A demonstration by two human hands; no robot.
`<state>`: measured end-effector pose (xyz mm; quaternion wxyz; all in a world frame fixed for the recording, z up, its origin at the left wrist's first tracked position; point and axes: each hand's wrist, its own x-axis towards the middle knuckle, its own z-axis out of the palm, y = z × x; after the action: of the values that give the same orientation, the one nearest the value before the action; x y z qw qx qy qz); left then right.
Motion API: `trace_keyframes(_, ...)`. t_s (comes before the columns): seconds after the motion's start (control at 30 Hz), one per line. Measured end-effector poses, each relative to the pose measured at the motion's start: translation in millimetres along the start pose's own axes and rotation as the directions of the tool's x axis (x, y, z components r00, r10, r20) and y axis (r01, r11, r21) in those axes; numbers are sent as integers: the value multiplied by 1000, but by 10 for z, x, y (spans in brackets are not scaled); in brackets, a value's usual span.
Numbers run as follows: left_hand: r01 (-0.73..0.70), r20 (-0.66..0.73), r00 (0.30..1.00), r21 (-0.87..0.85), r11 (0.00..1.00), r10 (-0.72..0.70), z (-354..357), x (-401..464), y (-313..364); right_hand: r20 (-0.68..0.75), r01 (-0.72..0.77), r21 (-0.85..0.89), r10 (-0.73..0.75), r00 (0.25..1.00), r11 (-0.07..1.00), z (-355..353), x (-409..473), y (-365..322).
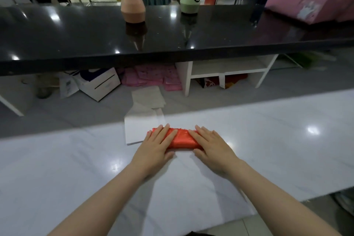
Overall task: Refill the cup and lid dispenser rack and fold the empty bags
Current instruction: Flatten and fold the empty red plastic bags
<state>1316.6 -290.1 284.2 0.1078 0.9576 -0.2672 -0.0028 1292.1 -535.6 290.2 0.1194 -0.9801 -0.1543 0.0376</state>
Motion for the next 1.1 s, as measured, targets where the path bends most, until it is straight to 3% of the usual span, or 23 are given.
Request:
trace_keyframes(0.27, 5, 48, 999, -65, 998, -2, -74, 152, -72, 17, -41, 88, 39, 999, 995, 0, 129, 31)
trace_keyframes(0.43, 34, 25, 999, -136, 990, -31, -145, 131, -65, -13, -105, 44, 105, 994, 994, -63, 136, -60)
trace_keyframes(0.6, -125, -37, 991, -3, 992, 125, -198, 85, 4, -156, -144, -17, 140, 978, 989, -96, -78, -227)
trace_keyframes(0.77, -372, -211, 895, 133, 919, 393, -451, -67, 139, -294, -245, -161, 190, 937, 956, -218, -445, -491)
trace_keyframes(0.93, -512, -328, 781, 151, 845, 532, -810, -252, 267, -588, -258, -113, 145, 796, 959, -400, -860, -905)
trace_keyframes(1.03, -564, -355, 732, 162, 810, 581, -936, -394, 351, -641, -275, -126, 134, 756, 953, -431, -1145, -1068)
trace_keyframes(1.1, -593, -359, 713, 150, 791, 602, -963, -479, 441, -622, -313, -179, 139, 770, 933, -401, -1379, -1134)
